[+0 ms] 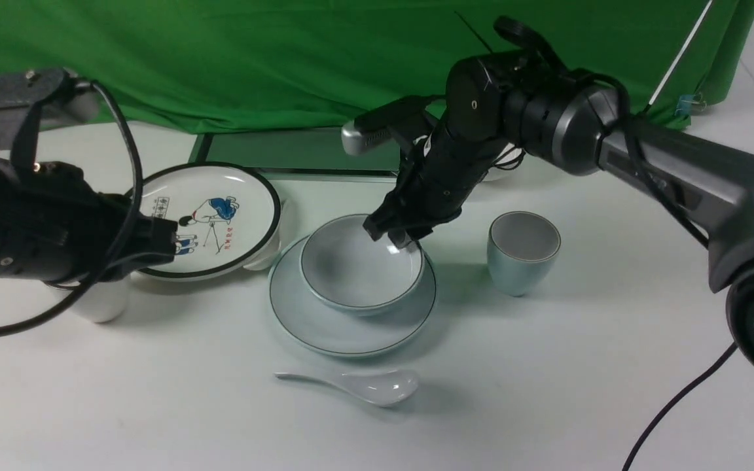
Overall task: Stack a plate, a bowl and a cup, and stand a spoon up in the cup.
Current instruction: Use the right arm to put the blue rice bowl into the blue large plate in the middle, then use the right arm to grab a blue teacup
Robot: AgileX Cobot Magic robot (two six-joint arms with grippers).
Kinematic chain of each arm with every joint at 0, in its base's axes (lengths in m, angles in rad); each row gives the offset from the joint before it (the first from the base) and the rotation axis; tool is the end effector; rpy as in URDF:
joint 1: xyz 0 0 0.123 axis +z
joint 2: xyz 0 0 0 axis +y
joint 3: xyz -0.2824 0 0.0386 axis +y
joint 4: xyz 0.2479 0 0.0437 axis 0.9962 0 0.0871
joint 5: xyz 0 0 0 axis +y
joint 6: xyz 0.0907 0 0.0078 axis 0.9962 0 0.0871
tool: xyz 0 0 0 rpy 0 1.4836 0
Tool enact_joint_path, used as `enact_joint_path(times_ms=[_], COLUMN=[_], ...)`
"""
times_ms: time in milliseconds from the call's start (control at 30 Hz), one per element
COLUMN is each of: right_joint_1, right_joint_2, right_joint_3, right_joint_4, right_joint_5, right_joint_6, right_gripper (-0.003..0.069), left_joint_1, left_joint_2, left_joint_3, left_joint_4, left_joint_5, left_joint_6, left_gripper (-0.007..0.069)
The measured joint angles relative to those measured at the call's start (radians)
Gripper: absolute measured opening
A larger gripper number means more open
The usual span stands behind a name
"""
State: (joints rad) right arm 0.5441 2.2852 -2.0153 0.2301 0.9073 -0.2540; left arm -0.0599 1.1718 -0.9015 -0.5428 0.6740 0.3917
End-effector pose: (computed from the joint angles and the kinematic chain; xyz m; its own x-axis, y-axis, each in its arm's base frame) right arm 0.4254 0.2765 0.2082 -0.6845 -0.5412 -0.4885 -0.6618 0.7423 0.1049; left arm 0.2352 -0.0436 0.3133 -0.7172 -0.0032 -0.6969 0.2501 0.9322 -0.2617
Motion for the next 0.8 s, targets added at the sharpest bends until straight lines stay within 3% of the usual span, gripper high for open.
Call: enact_joint_path(times_ms=[100,267,367,533,667,800], right_joint_1=[0.0,-0.024,-0.096,-0.209,-0.225,-0.217], right_joint_2=[-0.009,-0.081,-0.13,-0.106,-0.078,-0.057], right_joint_3=[-0.005,-0.042,-0.054,-0.015,0.022,0.043], right_joint_4=[0.001,-0.066,-0.17,-0.23,-0.23,-0.213], right_joint_5=[0.05,0.122,0.141,0.172,0.172,0.162], right_joint_6=[-0.007,-0.01,0.031,0.075,0.077,0.077], right_gripper=[0.0389,0.0433,0.0436,0.0437,0.0416,0.0342], left_joint_1=[0.0,0.0,0.0,0.0,0.0,0.0], left_joint_2=[0.0,0.0,0.0,0.0,0.0,0.0], left_joint_3=[0.0,0.0,0.0,0.0,0.0,0.0], left_joint_4=[0.0,0.0,0.0,-0.002,-0.003,-0.003], left_joint_5=[0.001,0.004,0.008,0.008,0.006,0.003], left_joint_6=[0.004,0.004,0.004,0.004,0.006,0.012], left_gripper=[-0.0029,-0.0029,-0.0029,-0.0029,-0.0029,-0.0029])
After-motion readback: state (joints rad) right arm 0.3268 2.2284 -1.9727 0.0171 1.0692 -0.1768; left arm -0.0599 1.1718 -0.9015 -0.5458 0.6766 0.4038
